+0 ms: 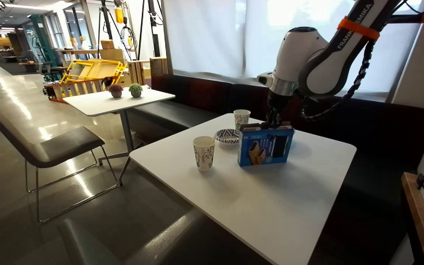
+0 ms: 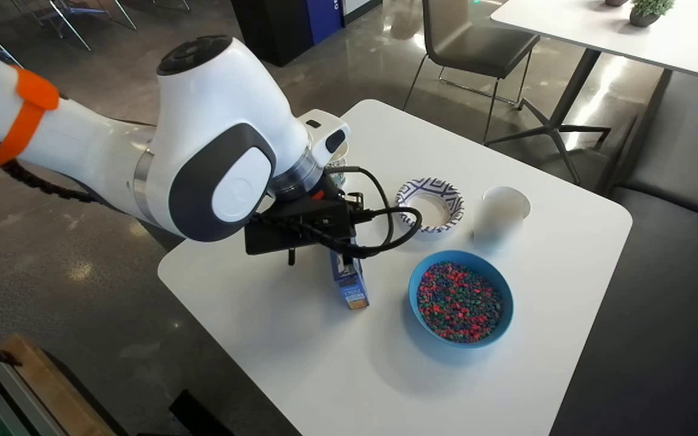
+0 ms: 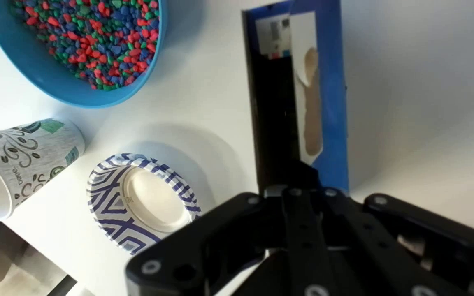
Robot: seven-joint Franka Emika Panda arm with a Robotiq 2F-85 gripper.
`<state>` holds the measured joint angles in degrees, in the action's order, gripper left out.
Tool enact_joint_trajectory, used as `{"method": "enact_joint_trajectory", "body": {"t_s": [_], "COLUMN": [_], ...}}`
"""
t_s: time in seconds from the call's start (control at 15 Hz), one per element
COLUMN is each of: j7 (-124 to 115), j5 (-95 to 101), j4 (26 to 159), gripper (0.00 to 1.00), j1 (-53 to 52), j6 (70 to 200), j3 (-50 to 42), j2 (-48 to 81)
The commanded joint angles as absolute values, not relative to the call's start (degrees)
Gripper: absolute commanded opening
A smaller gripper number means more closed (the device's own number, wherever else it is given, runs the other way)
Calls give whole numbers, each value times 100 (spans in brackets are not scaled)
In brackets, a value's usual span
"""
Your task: Remove a blue packet from the blue box and put it on the table
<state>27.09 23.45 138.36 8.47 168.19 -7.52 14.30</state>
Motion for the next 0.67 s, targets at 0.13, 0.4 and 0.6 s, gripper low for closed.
{"method": "enact_joint_trajectory", "body": {"t_s": [0.13,0.4,0.6], "j7": [2668,2712,2710], "j5": [2520,2345,2299], "j4": [13743,13752,13714], "gripper": [37,65,88], "j1": [811,860,856], "j6": [16781,16641,16493], "j3": [-850,-742,-716], "j2": [1599,1546,1528]}}
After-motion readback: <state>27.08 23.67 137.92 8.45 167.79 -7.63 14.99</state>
